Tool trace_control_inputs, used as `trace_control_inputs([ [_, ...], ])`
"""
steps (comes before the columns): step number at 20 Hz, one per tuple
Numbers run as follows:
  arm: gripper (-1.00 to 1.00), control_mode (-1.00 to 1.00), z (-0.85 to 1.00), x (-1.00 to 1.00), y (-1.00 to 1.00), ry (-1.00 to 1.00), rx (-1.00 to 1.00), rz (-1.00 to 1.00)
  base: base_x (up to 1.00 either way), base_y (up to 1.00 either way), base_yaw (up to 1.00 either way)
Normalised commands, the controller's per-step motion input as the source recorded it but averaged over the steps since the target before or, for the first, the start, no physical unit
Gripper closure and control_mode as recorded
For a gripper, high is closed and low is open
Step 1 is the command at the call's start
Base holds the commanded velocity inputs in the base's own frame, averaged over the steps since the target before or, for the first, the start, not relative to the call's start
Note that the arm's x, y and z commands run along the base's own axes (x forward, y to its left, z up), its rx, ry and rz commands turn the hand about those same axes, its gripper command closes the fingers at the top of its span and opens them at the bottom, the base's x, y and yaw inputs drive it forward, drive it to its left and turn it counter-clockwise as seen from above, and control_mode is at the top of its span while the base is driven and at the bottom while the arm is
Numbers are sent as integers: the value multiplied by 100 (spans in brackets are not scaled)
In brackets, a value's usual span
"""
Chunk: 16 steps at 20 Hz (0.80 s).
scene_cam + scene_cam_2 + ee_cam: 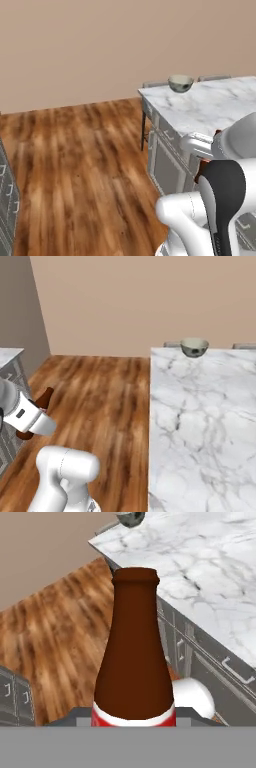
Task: Open the fridge, grab two sodas, and place both sodas inside the bowl with ice on the dining counter.
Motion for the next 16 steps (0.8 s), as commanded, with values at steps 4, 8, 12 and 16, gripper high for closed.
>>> trace_control_inputs([
  [4,100,100,0,0,0,0,0,0,100,54,-12],
  [8,100,100,0,0,0,0,0,0,100,48,-13],
  [12,100,100,0,0,0,0,0,0,100,48,-13],
  [16,100,100,0,0,0,0,0,0,100,46,-14],
])
